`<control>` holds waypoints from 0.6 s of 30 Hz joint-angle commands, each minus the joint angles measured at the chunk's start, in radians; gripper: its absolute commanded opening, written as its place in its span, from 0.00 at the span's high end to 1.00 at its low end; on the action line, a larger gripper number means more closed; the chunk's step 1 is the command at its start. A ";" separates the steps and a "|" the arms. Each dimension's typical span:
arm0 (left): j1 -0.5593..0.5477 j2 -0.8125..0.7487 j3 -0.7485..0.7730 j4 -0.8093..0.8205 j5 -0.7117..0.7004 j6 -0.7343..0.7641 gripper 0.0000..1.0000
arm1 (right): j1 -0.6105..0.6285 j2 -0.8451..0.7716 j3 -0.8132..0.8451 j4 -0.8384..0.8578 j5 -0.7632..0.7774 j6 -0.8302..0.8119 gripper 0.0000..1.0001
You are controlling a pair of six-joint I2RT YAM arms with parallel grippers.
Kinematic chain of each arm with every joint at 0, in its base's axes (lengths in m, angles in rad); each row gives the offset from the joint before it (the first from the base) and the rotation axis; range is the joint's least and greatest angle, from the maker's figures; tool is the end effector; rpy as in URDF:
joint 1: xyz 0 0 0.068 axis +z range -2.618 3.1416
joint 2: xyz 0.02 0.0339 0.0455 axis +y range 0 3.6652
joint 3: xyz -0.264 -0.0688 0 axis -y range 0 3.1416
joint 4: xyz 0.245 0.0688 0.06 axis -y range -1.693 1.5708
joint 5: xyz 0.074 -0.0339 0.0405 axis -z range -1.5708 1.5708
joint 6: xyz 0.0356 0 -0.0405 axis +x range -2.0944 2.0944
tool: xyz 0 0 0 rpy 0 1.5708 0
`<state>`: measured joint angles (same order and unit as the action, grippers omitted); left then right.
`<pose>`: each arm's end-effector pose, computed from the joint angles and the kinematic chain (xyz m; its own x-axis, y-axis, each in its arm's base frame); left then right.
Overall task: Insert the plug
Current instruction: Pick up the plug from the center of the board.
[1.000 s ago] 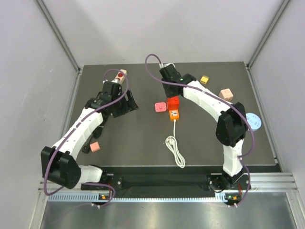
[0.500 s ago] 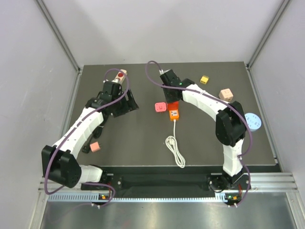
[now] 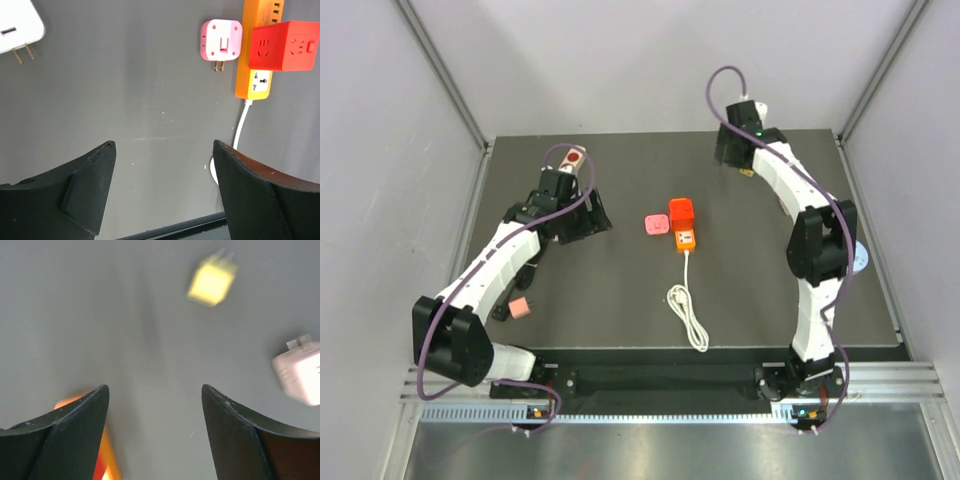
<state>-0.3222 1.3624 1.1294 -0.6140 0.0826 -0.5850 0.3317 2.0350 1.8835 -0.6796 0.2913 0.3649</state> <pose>0.2743 -0.0947 0.2916 -0.7954 -0.3146 -0.5180 -0.0862 0.9047 -0.4172 0.4404 0.1409 0.2920 -0.6984 0.1210 -0.7054 0.1288 0.9908 0.0424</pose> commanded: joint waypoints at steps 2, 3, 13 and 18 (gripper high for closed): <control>0.005 0.004 0.018 0.082 0.040 0.039 0.18 | -0.075 0.103 0.115 0.043 0.117 0.129 0.22; 0.005 0.009 0.014 0.082 0.040 0.045 0.18 | -0.082 0.135 0.124 0.057 0.138 0.138 0.19; 0.005 0.049 0.013 0.083 0.049 0.065 0.18 | -0.144 0.324 0.184 0.278 0.101 0.215 0.17; 0.006 0.067 0.015 0.082 0.054 0.066 0.18 | -0.164 0.419 0.229 0.278 0.075 0.235 0.20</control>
<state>-0.3218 1.4185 1.1294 -0.5766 0.1234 -0.5415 0.1932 2.4321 2.0502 -0.4591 0.3817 0.5697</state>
